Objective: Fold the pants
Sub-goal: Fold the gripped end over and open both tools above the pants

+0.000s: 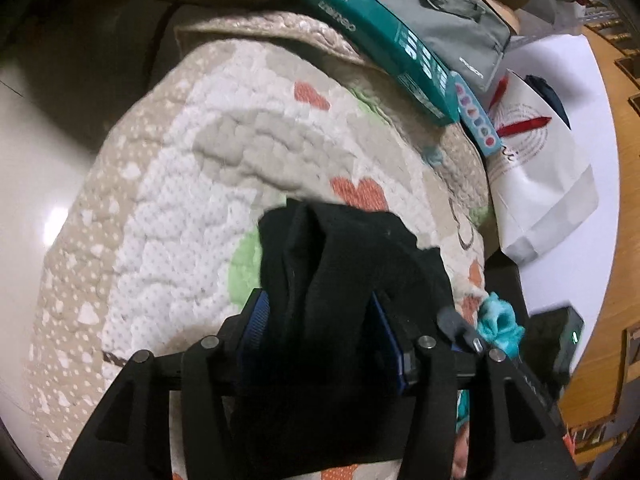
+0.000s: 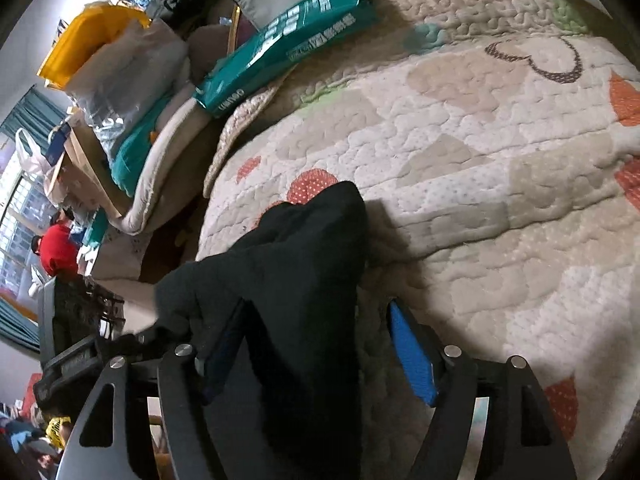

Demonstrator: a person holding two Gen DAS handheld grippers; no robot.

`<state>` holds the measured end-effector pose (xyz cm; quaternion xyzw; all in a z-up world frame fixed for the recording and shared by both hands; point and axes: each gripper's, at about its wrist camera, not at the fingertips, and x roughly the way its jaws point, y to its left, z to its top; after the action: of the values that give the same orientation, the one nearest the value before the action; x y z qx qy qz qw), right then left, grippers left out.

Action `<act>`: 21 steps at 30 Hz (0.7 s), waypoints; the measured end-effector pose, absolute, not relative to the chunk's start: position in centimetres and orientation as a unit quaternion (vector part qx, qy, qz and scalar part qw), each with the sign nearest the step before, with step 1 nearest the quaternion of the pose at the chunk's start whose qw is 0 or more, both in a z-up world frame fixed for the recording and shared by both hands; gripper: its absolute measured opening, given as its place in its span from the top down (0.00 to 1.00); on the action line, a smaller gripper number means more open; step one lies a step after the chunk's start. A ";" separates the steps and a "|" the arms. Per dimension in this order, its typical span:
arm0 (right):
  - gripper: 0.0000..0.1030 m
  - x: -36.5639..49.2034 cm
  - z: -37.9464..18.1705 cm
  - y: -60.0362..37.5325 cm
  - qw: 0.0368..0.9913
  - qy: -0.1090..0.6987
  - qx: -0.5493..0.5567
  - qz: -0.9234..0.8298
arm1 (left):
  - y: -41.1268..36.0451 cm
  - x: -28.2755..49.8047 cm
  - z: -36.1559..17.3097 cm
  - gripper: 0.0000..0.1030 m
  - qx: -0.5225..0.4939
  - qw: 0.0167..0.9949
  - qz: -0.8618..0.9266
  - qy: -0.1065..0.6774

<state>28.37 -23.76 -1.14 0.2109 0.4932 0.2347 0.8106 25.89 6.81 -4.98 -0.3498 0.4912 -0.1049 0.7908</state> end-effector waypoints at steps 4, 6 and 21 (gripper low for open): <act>0.23 26.3 -0.5 -24.9 0.812 0.485 0.223 0.238 | 7.2 27.1 -6.2 0.49 -0.372 0.770 -0.076 0.512; 0.22 24.9 -0.4 -25.3 0.812 0.485 0.222 0.237 | 7.9 27.1 -7.2 0.44 -0.401 0.753 -0.069 0.517; 0.21 17.3 0.1 -27.5 0.830 0.485 0.179 0.209 | 11.3 20.9 -3.4 0.43 -0.360 0.781 -0.034 0.509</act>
<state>17.30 -27.52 0.12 0.1785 0.4849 0.2091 0.8302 20.92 11.25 -3.40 -0.3595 0.5094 -0.0336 0.7811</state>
